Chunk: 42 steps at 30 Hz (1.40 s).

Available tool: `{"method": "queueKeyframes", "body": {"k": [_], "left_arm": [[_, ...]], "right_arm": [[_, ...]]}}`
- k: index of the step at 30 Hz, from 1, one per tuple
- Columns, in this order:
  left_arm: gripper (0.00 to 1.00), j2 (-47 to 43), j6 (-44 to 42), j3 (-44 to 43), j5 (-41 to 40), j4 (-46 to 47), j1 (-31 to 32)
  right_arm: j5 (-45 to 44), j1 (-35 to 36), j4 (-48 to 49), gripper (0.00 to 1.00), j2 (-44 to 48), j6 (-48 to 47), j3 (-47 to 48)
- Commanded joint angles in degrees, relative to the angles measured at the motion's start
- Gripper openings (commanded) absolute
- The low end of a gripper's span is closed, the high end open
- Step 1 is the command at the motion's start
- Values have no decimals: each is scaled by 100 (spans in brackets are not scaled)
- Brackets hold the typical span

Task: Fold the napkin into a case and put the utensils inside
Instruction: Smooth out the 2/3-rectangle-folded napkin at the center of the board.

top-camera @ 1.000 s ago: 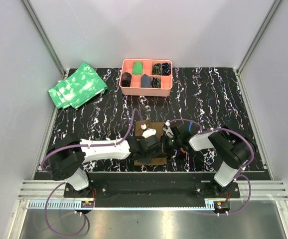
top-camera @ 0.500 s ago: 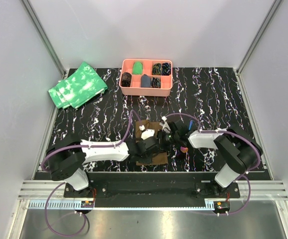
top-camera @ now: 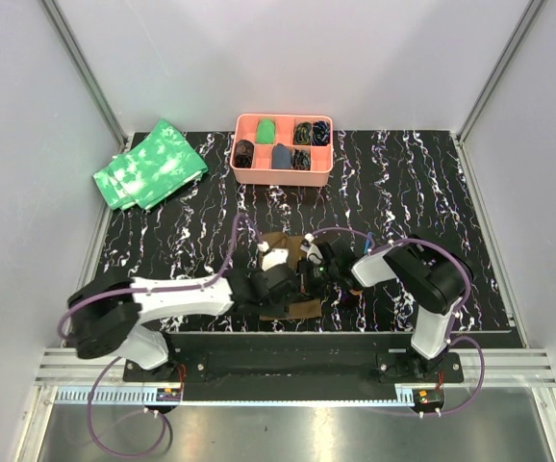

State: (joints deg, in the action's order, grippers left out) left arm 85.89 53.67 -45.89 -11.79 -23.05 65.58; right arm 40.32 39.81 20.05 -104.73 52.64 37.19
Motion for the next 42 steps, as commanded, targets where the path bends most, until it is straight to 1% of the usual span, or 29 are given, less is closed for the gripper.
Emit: {"method": "queueKeyframes", "body": {"k": [1, 3, 4, 7, 11, 14, 15, 18, 22, 25, 29, 33, 34, 36, 41, 42], "left_arm": [[34, -985, 21, 290, 1, -60, -370], [27, -1328, -6, 562, 317, 89, -720], [22, -1433, -23, 642, 396, 212, -818], [15, -1452, -85, 906, 660, 536, -1091], [9, -1303, 73, 1318, 1099, 1240, -1162], [7, -1145, 292, 1679, 1144, 1565, -1162], [7, -1127, 363, 1932, 1153, 1671, -1170], [6, -1065, 478, 2302, 1126, 1873, -1188], [5, -1030, 460, 2515, 1398, 2409, -1188], [5, -1030, 434, 2497, 1373, 2384, -1188], [5, -1135, 329, 2409, 1241, 2059, -1188], [5, -1381, 276, 2392, 1197, 1726, -1188], [5, -1416, 250, 2383, 1031, 1681, -1188], [5, -1487, 223, 2365, 1003, 1593, -1188], [5, -1496, 205, 2357, 977, 1602, -1188], [5, -1444, 197, 2348, 977, 1610, -1188]], "right_arm": [[-323, 62, 77, 3, -303, -88, -238], [-340, 53, 60, 3, -294, -105, -238], [-340, 62, 51, 3, -285, -105, -221], [-340, 62, 7, 3, -259, -123, -186], [-340, 62, -72, 2, -250, -140, -151], [-349, 53, -159, 2, -206, -175, -124], [-358, 62, -203, 2, -197, -193, -98], [-410, 62, -554, 2, -127, -377, 86], [-428, 88, -1378, 3, 198, -781, 700], [-507, 106, -1907, 3, 418, -992, 1201], [-533, 106, -2234, 4, 506, -1072, 1642], [-271, 167, -2103, 4, 147, -1011, 2019], [-157, 176, -2059, 4, -37, -958, 2038], [2, 202, -1525, 4, -196, -757, 2038], [362, 316, -873, 4, -662, -466, 2073], [424, 325, -619, 4, -733, -370, 2064]]}}
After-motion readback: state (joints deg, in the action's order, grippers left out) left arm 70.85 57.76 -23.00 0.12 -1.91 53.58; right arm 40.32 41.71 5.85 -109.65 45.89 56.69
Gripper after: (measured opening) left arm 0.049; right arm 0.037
